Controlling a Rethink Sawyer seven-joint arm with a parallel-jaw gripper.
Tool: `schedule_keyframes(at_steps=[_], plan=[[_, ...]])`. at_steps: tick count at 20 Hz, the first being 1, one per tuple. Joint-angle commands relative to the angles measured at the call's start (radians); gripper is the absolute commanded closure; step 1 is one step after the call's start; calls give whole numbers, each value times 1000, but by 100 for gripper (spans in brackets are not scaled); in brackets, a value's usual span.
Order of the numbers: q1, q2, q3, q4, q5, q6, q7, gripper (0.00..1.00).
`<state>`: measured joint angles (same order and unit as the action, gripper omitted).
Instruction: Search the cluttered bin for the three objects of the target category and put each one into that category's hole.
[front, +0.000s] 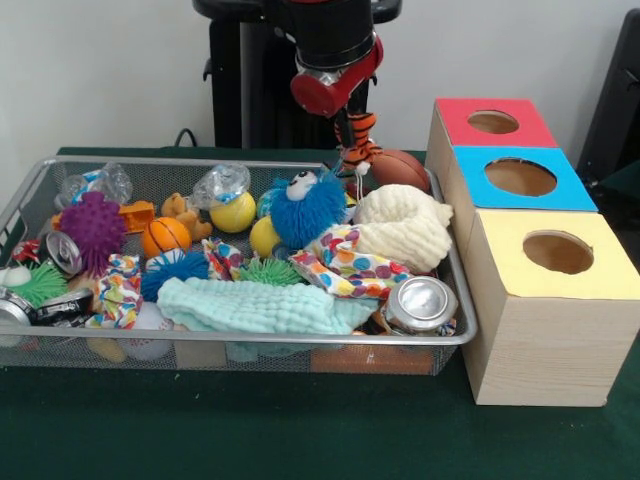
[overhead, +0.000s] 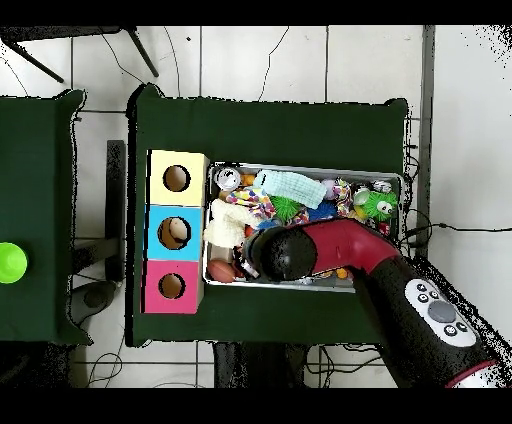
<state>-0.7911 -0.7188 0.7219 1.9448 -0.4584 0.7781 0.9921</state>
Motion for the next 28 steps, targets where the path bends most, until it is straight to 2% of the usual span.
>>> schedule_keyframes(at_steps=[1, 8, 17, 25, 28], plan=[[18, -44, 38, 73, 50, -45, 102, 100], [48, -61, 43, 82, 86, -46, 116, 100], [72, -135, 55, 144, 186, -34, 144, 100], [91, -173, 51, 185, 226, -67, 138, 100], [104, -166, 46, 178, 224, -76, 124, 100]])
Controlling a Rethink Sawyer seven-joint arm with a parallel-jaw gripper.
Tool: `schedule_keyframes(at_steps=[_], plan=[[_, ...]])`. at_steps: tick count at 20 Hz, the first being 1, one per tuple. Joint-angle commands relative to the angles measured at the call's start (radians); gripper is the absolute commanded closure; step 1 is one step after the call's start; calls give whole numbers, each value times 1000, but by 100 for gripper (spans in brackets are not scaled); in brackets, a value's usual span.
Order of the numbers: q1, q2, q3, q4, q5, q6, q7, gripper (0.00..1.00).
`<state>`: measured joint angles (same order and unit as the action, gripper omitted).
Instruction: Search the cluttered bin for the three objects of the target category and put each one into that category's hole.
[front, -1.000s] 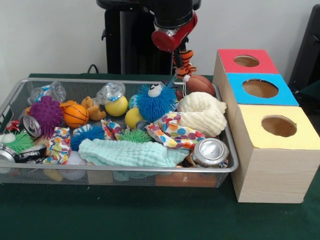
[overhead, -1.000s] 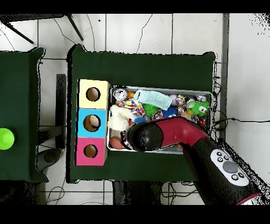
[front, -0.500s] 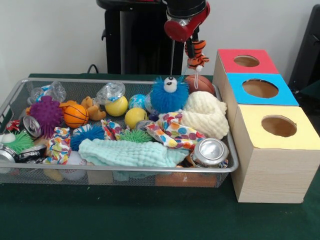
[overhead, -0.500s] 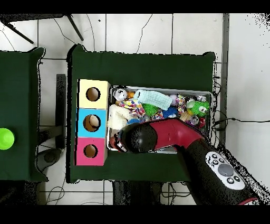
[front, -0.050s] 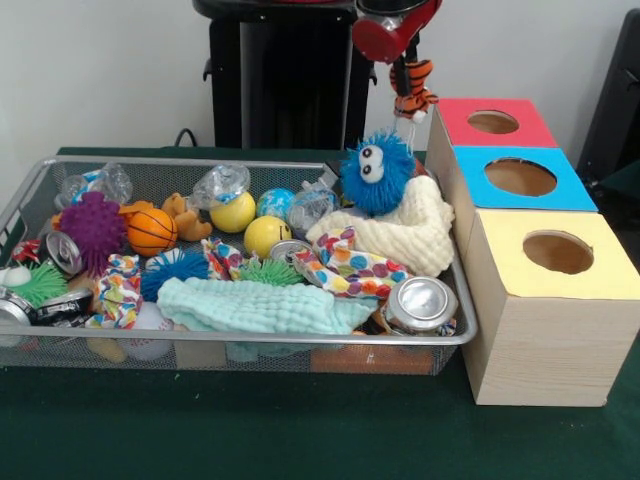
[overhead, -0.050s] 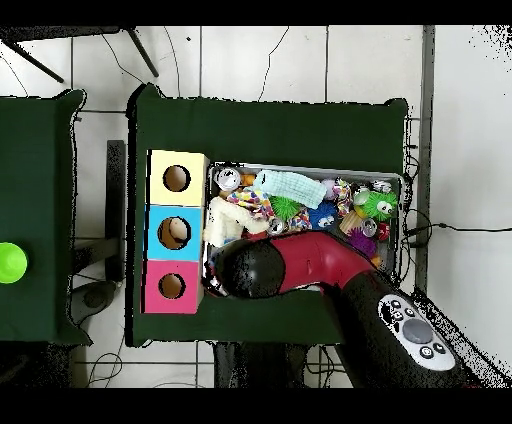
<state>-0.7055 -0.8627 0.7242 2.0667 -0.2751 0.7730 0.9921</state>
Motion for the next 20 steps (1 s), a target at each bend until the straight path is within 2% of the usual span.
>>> schedule_keyframes(at_steps=[1, 6, 13, 20], plan=[[21, -21, 44, 56, 39, -75, 119, 100], [36, -29, 35, 69, 42, -98, 126, 100], [70, 4, 28, 69, 4, -195, 133, 100], [86, 11, 7, 66, -5, -213, 122, 100]])
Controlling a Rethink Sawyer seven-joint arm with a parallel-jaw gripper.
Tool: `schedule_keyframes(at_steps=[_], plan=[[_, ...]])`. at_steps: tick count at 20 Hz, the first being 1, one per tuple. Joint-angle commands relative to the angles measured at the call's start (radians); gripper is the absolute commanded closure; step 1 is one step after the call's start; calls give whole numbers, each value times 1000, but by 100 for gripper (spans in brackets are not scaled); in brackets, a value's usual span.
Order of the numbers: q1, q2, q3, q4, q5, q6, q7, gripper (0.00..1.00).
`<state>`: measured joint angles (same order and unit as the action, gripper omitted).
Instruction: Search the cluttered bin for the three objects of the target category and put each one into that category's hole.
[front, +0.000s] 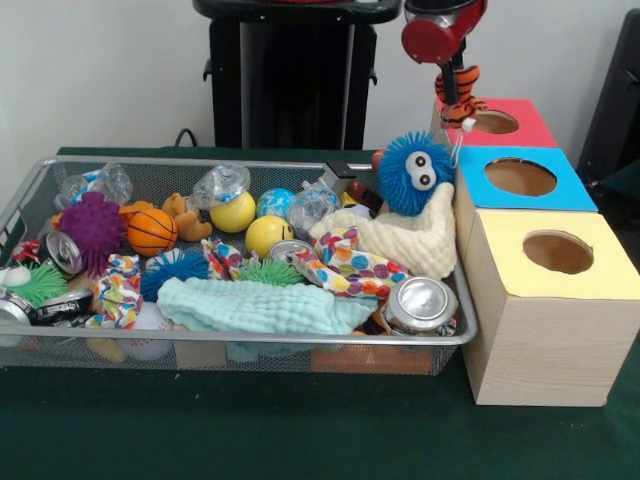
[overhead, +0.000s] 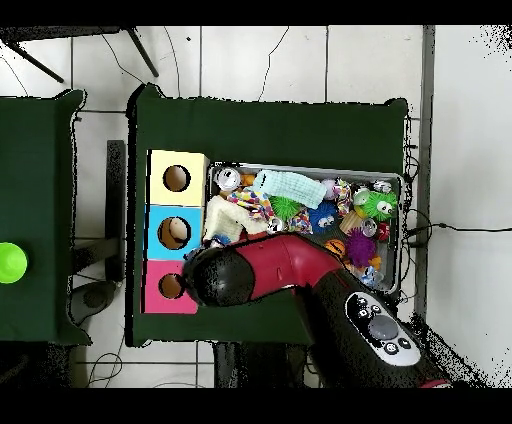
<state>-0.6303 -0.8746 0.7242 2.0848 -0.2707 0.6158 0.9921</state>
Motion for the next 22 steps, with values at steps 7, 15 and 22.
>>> schedule_keyframes(at_steps=[7, 15, 22], plan=[[58, 34, -10, 71, 23, -58, 173, 100], [89, 60, -54, 80, -11, -65, 173, 100], [104, 80, -79, 87, -21, -84, 182, 100]])
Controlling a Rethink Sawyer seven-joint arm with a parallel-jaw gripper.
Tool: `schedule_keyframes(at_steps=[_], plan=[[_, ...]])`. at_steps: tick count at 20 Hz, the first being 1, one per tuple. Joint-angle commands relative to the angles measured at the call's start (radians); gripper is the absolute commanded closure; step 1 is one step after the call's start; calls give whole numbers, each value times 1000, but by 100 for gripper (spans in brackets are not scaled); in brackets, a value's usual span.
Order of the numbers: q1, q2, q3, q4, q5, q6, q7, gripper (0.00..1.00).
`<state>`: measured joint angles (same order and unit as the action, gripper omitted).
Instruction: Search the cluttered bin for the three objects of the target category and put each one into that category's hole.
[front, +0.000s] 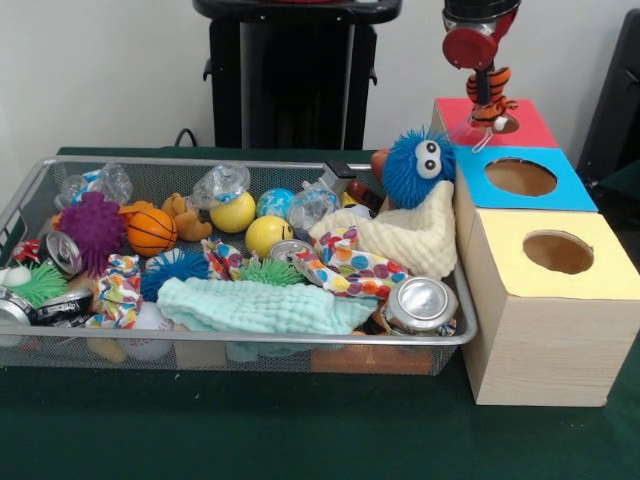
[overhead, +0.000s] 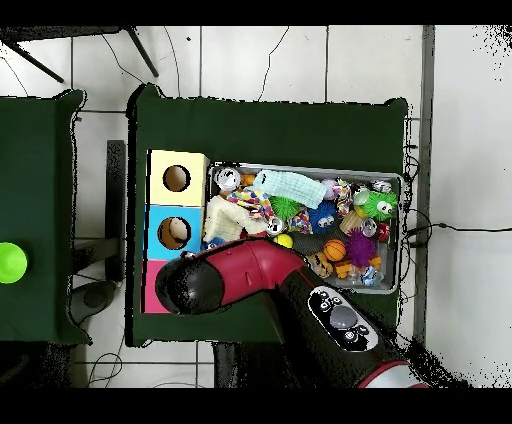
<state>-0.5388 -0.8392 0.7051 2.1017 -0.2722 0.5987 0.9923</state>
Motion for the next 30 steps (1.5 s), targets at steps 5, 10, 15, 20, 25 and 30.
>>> schedule_keyframes(at_steps=[5, 10, 15, 20, 25, 30], plan=[[19, 53, -73, 71, -7, -29, 173, 100], [13, 58, -56, 85, 16, 0, 151, 100], [8, 66, -41, 92, 29, 1, 145, 100], [5, 82, -19, 85, 16, -29, 123, 100], [12, 118, -7, 51, -13, -98, 107, 100], [-2, 165, 13, 41, 11, -149, 119, 100]])
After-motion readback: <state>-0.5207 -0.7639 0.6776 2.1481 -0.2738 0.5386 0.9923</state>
